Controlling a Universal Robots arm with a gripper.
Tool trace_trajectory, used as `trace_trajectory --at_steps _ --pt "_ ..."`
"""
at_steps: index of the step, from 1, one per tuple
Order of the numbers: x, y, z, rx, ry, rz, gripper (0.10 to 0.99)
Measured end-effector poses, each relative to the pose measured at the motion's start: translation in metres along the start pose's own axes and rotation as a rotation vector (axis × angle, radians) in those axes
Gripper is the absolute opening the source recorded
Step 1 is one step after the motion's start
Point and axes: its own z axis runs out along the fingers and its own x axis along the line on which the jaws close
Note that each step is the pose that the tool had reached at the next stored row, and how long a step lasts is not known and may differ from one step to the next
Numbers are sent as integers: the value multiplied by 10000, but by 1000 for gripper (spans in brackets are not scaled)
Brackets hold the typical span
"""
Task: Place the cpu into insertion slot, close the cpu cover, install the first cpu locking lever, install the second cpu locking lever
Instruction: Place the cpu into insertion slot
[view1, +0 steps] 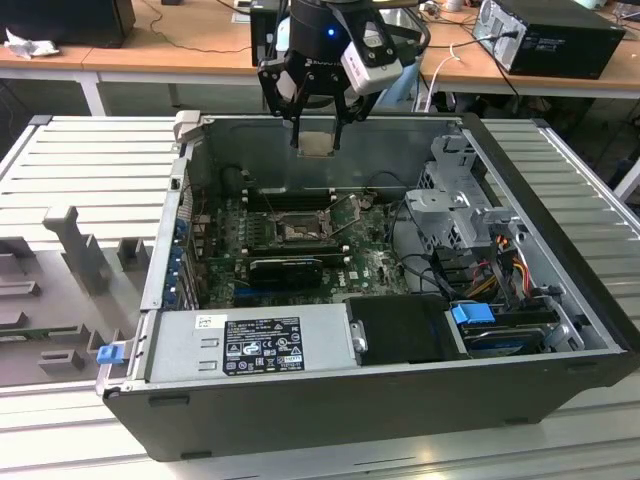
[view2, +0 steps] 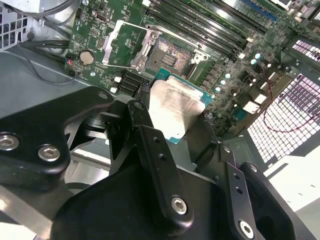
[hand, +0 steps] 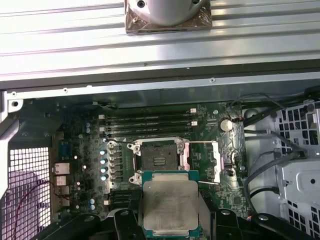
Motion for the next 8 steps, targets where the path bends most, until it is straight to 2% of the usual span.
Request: trace_trajectory --at_steps 8 --pt "0 0 0 -3 -13 142 533"
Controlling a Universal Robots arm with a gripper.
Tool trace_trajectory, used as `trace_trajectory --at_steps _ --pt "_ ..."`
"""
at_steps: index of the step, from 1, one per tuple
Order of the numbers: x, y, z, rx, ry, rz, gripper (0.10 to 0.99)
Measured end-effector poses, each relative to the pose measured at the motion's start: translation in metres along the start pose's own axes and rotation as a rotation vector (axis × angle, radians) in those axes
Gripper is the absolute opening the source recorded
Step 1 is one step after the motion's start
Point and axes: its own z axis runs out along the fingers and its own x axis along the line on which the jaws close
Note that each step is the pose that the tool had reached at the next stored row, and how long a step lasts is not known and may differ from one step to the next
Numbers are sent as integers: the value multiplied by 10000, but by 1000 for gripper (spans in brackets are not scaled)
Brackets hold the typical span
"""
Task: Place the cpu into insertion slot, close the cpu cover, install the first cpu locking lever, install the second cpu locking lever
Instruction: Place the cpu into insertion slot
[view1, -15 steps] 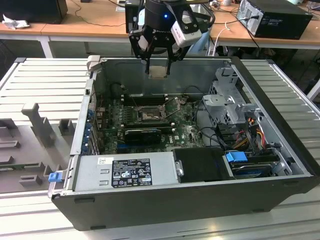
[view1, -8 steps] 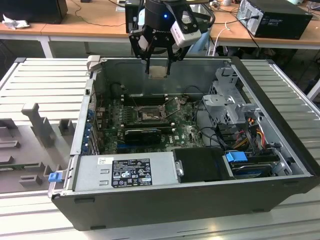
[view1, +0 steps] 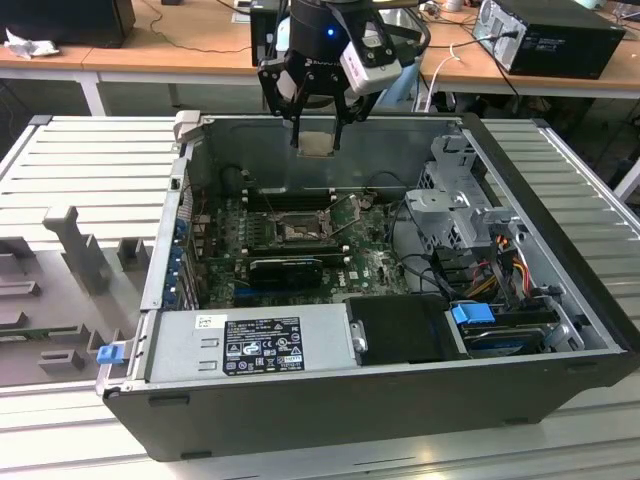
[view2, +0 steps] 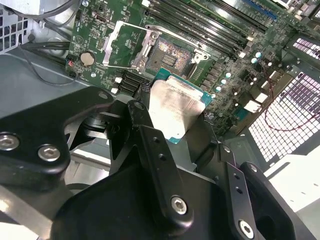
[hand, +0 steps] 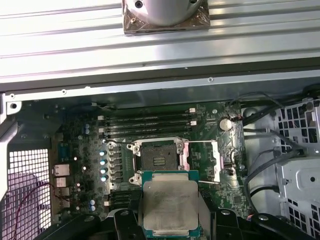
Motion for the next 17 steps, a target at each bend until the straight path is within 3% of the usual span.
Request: trace_trajectory --at_steps 6,9,17 --pt "0 0 1 -7 -37 410 533" --pt "0 0 3 -17 -80 886 533" --pt "0 0 3 -26 -122 1359 533"
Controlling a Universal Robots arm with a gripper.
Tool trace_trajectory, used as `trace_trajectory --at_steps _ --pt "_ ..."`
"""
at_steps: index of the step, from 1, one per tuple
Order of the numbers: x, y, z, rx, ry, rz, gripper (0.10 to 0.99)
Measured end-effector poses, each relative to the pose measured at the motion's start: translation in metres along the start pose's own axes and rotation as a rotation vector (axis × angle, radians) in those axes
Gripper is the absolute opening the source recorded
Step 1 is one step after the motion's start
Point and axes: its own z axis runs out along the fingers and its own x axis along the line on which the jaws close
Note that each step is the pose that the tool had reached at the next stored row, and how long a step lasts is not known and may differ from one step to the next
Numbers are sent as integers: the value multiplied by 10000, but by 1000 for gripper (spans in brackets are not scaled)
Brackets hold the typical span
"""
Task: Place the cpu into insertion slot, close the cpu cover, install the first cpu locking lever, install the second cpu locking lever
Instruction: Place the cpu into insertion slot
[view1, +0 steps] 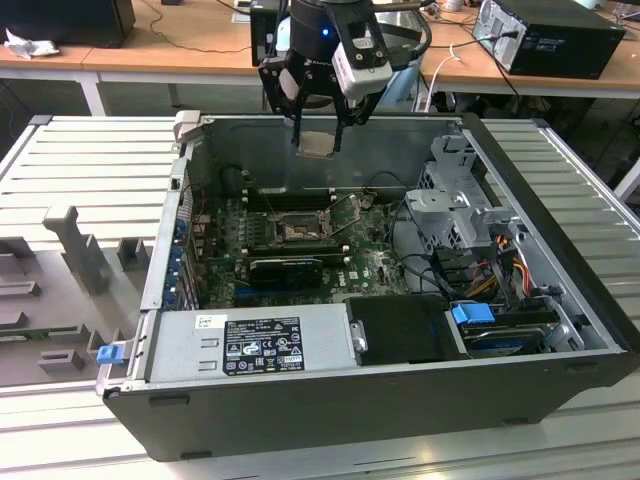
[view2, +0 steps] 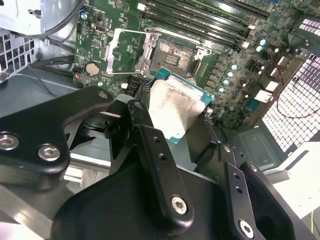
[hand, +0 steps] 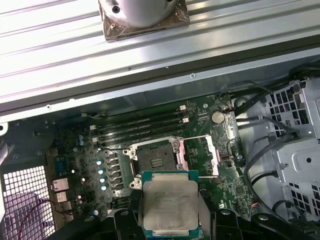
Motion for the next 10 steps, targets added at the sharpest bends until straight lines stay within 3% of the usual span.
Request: trace_trajectory --at_steps 10 --pt "0 0 0 -9 -41 458 533"
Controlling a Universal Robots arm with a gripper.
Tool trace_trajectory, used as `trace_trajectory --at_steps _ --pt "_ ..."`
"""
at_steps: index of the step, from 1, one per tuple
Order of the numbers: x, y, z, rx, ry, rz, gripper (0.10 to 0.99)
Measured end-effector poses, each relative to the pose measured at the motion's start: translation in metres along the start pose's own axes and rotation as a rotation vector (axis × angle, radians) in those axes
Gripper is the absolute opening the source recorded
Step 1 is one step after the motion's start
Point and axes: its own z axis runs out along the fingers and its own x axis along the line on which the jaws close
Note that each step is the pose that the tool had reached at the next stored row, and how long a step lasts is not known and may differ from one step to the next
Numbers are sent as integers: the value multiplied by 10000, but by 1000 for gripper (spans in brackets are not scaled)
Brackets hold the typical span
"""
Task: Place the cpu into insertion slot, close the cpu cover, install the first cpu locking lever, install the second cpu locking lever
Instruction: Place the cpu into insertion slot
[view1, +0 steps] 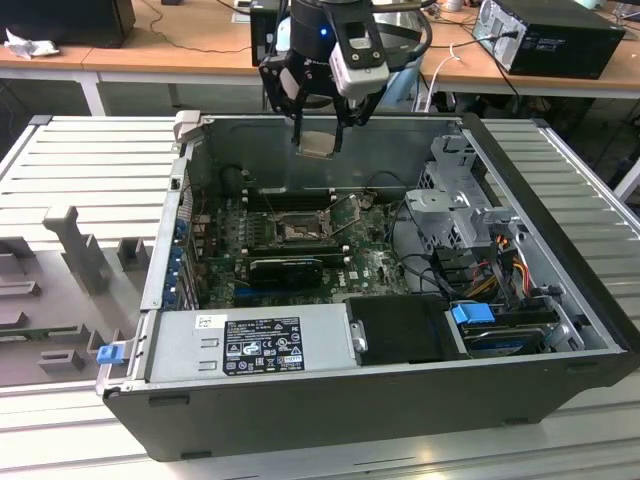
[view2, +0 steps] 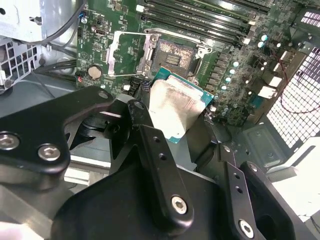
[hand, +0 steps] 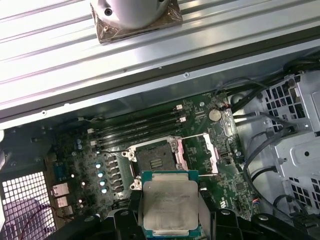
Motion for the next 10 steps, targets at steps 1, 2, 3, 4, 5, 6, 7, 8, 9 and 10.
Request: trace_trajectory --at_steps 1,2,3,4,5,6,7,8,9,10 --pt "0 0 0 -2 -6 59 533" --pt "0 0 0 -2 -13 136 533" --pt "0 0 0 -3 -19 203 533" --pt "0 0 0 -5 -23 253 533" --pt "0 0 0 -7 -30 337 533" --pt "0 0 0 -7 -34 378 533" --pt "0 0 0 -7 -37 414 533" --pt "0 0 0 -9 -42 465 533" --pt "0 0 0 -9 -46 502 533" --pt "0 0 0 -11 -49 546 533"
